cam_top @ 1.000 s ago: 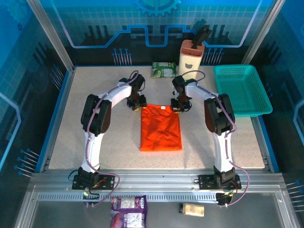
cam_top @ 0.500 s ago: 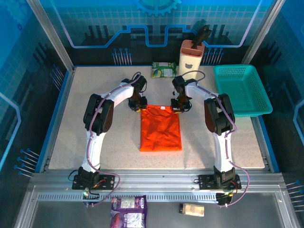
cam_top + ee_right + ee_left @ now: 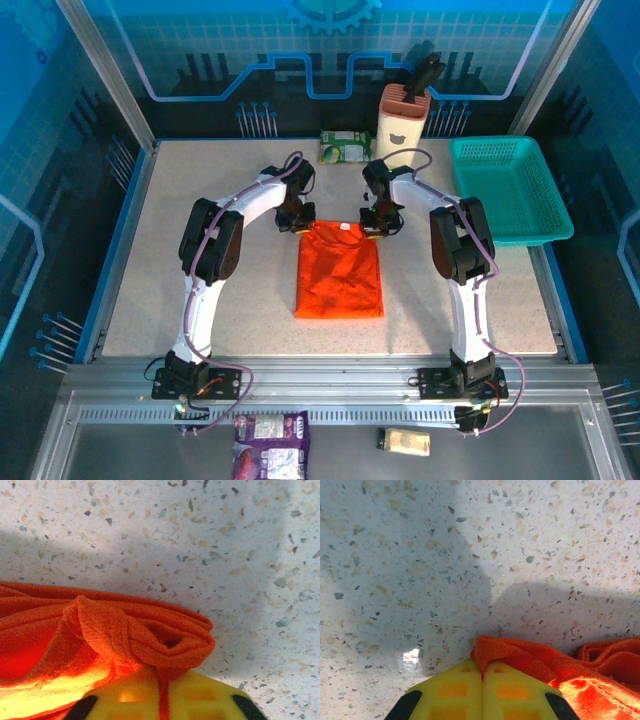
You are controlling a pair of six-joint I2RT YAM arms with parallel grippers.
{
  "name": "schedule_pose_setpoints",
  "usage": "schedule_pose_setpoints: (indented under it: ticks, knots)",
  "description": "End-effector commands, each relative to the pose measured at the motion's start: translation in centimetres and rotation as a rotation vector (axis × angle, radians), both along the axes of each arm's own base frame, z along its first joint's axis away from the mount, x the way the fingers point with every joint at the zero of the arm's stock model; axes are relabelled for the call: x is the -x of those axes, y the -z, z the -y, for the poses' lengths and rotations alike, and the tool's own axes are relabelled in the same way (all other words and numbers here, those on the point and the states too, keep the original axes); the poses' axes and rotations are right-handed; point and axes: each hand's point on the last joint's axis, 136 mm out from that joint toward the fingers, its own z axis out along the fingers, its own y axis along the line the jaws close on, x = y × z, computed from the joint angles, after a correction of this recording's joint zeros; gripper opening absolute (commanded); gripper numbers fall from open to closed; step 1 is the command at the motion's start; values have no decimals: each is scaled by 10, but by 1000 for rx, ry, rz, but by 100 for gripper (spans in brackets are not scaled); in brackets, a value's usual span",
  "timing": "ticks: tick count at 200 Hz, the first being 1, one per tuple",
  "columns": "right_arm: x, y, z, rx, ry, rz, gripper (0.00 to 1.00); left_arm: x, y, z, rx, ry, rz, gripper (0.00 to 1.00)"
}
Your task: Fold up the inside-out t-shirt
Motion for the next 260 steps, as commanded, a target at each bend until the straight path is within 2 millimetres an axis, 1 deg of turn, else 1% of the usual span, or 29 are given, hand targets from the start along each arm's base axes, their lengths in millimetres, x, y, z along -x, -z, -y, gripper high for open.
schedule_pose_setpoints:
  ticks: [1, 24, 37, 46, 67, 99, 120, 143, 182, 207, 242, 260]
  knots:
    - [-2, -19, 9, 14, 11, 27, 20, 20, 30, -1, -39, 37, -82, 0]
    - [-10, -32, 12, 8, 19, 63, 29, 21, 29, 0, -36, 40, -81, 0]
    - [-15, -33, 13, 10, 17, 69, 36, 21, 29, 0, -36, 38, -82, 0]
    - [-19, -33, 13, 11, 13, 69, 38, 21, 30, 0, -38, 40, -83, 0]
    - [-23, -24, 13, 22, 4, 47, 39, 22, 31, 0, -38, 41, -89, 0]
    - [-22, -9, 11, 20, 10, 17, 42, 23, 30, -2, -41, 40, -88, 0]
    - [-15, 0, 12, 30, 13, -18, 43, 24, 31, -3, -44, 38, -94, 0]
    - [-7, 6, 13, 35, 21, -37, 43, 24, 31, -4, -46, 37, -93, 0]
    - [2, 21, 11, 28, 29, -78, 43, 24, 32, -4, -42, 37, -95, 0]
    - [5, 26, 7, 2, 44, -91, 38, 24, 31, -5, -40, 34, -93, 0]
    - [6, 27, 1, -24, 64, -96, 22, 24, 31, -5, -35, 33, -94, 0]
    - [6, 28, -1, -32, 73, -96, 16, 24, 31, -5, -36, 31, -96, 0]
